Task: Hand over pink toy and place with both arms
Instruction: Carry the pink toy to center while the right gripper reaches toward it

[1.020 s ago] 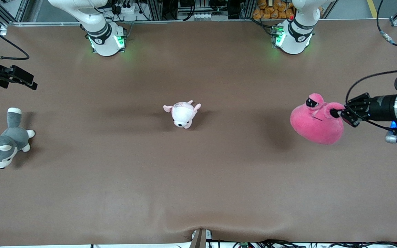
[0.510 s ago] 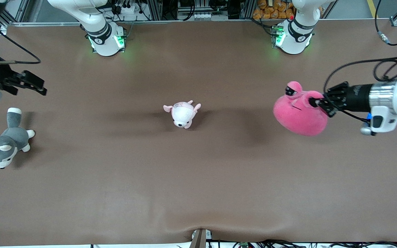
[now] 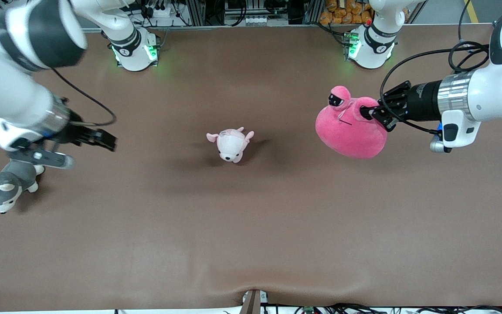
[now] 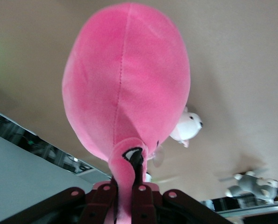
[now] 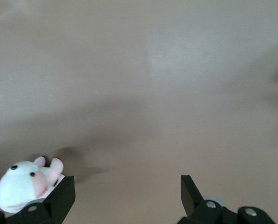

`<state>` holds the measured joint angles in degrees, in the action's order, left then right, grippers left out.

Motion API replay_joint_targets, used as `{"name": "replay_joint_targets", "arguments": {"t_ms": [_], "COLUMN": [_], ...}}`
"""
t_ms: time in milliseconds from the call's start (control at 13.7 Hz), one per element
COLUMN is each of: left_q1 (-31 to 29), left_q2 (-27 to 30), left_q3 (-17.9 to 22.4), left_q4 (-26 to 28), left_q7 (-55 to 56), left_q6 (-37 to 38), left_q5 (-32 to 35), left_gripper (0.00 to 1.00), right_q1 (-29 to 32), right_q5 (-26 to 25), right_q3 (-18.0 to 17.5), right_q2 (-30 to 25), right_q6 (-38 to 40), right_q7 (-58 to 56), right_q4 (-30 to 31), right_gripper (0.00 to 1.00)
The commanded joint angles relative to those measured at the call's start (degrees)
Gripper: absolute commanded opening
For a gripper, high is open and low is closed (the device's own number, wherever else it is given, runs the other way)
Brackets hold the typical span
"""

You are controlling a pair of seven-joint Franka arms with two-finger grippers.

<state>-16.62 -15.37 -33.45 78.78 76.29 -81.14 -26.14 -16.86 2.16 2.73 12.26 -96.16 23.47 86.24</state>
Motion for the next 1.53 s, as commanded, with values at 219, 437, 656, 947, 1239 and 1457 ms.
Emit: {"name": "replay_joint_targets", "arguments": {"t_ms": [219, 437, 656, 947, 1239, 1457], "left_q1": [7.7, 10.5, 13.7, 13.9, 15.1, 14.6], "left_q2": [-1.6, -4.0, -4.1, -4.0, -4.1, -4.6], "left_q3": [0.0, 0.1, 0.4, 0.1, 0.3, 0.5], "left_q4": [-1.0, -0.9, -0.9, -0.6, -0.6, -0.7], "left_q7": [13.8, 17.3, 26.9, 29.9, 30.3, 30.2], "left_q6": [-6.8, -10.2, -14.4, -13.2, -12.6, -12.5], "left_q5": [-1.1, -0.6, -0.1, 3.1, 4.0, 3.7], "left_gripper": [0.0, 0.0, 0.0, 0.0, 0.0, 0.0], "right_q1": [-4.2, -3.4, -5.8, -9.2, -15.5, -22.7], "right_q5": [7.5, 22.4, 30.5, 35.0, 39.6, 39.6], "right_q3": [0.4, 0.5, 0.5, 0.4, 0.4, 0.5], "right_q2": [3.8, 3.8, 4.2, 4.2, 5.1, 7.1], "right_q6": [0.4, 0.4, -0.7, -4.2, -13.1, -23.8], "right_q7": [1.5, 11.7, 23.9, 35.9, 52.2, 59.5], "right_q4": [-2.3, -2.0, -2.0, -1.9, -1.4, -1.3], "right_gripper": [1.0, 1.0, 1.0, 1.0, 1.0, 1.0]}}
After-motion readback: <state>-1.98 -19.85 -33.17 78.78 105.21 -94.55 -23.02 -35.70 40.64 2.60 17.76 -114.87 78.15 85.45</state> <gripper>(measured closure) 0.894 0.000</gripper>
